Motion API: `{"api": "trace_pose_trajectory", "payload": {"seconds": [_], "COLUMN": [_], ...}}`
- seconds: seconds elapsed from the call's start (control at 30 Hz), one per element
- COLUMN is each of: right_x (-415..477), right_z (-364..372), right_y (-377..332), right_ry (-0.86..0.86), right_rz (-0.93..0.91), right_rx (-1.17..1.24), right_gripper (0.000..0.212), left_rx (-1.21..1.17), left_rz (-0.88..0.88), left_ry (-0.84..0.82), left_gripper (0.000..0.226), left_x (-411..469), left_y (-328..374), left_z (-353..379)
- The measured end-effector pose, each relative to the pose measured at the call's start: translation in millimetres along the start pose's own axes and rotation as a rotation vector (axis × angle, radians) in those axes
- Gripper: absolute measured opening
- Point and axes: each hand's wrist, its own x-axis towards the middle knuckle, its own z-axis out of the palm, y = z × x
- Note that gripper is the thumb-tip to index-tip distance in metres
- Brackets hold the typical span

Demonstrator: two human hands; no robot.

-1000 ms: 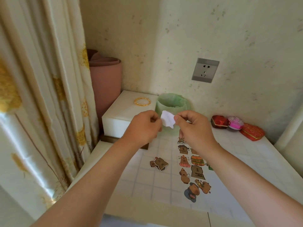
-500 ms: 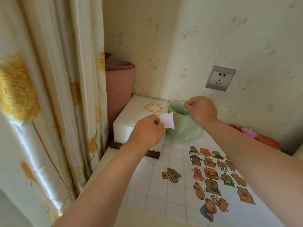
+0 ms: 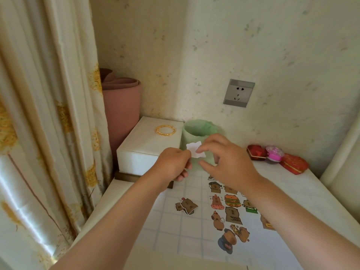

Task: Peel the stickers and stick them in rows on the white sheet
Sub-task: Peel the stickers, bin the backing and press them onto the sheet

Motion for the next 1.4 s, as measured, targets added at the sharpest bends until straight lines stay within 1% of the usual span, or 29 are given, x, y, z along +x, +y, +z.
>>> {"api": "trace_pose_trajectory", "payload": {"seconds": [0.1,0.17,0.3,0.43,0.47,0.5,0.57,0.63,0.67,0.7,0.73,0.77,0.83,0.9,0.97,1.03,1.17,1.33,1.4], "right_x": [-18.6,-28.1,-43.2,-55.2,-58.0,-61.3,-67.0,-73.6,-76.3,-78.7,-80.8,-81.7,-82.7,-86.4,-93.1,-100.4,-109.4,-119.7,-122.4], "right_z": [-3.5,-6.2,-12.1,-14.5,-15.1,-15.2,-17.8,-21.9,-24.4,-27.3,-30.6,-34.2,-40.0,-44.9,-49.1,-50.4,-54.7,-57.6,-57.0], "right_y": [5.5,11.2,21.6,34.4,38.0,42.6,50.1,56.6,58.6,59.9,60.7,61.1,65.1,69.6,72.9,76.1,77.3,75.7,76.9], "right_ry": [0.044,0.064,0.056,0.094,0.102,0.103,0.104,0.109,0.104,0.098,0.076,0.049,0.004,-0.044,-0.073,-0.077,-0.079,-0.141,-0.175], "right_rz": [-0.071,-0.095,-0.136,-0.161,-0.154,-0.146,-0.128,-0.071,-0.01,0.085,0.223,0.391,0.693,0.866,0.962,1.021,1.054,1.042,1.045], "right_rx": [-0.108,-0.143,-0.177,-0.212,-0.232,-0.245,-0.238,-0.191,-0.17,-0.145,-0.087,0.023,0.355,0.597,0.716,0.795,0.867,0.74,0.705], "right_gripper": [0.009,0.006,0.005,0.002,0.007,0.011,0.009,0.007,0.006,0.006,0.005,0.003,0.003,0.006,0.01,0.01,0.005,0.006,0.009], "left_rx": [-0.035,-0.065,-0.092,-0.114,-0.122,-0.15,-0.283,-0.476,-0.568,-0.634,-0.651,-0.609,-0.395,-0.127,0.065,0.156,0.164,0.22,0.281], "left_rz": [-0.062,-0.101,-0.169,-0.225,-0.239,-0.263,-0.342,-0.403,-0.422,-0.428,-0.412,-0.367,-0.233,-0.109,-0.028,0.001,0.02,0.049,0.094], "left_ry": [-0.048,-0.085,-0.129,-0.153,-0.164,-0.187,-0.269,-0.344,-0.354,-0.349,-0.331,-0.293,-0.16,-0.057,-0.074,-0.123,-0.133,-0.141,-0.151], "left_gripper": [0.017,0.016,0.016,0.02,0.022,0.023,0.026,0.026,0.027,0.028,0.029,0.029,0.023,0.012,0.012,0.011,0.006,0.007,0.009], "left_x": [-5.8,-8.9,-10.4,-9.1,-8.0,-6.8,-4.6,-1.7,0.1,1.4,3.3,4.7,5.2,3.8,2.4,0.1,-3.2,-5.6,-6.4], "left_y": [1.9,1.9,1.2,-0.6,-1.7,-3.1,-5.1,-5.8,-5.4,-4.5,-3.8,-2.9,-1.4,-2.7,-6.6,-10.2,-15.0,-22.4,-25.2], "left_z": [17.5,28.4,48.0,66.3,70.3,74.1,80.5,85.1,86.4,87.4,88.8,90.7,96.7,103.7,110.1,116.7,127.9,136.3,138.8]}}
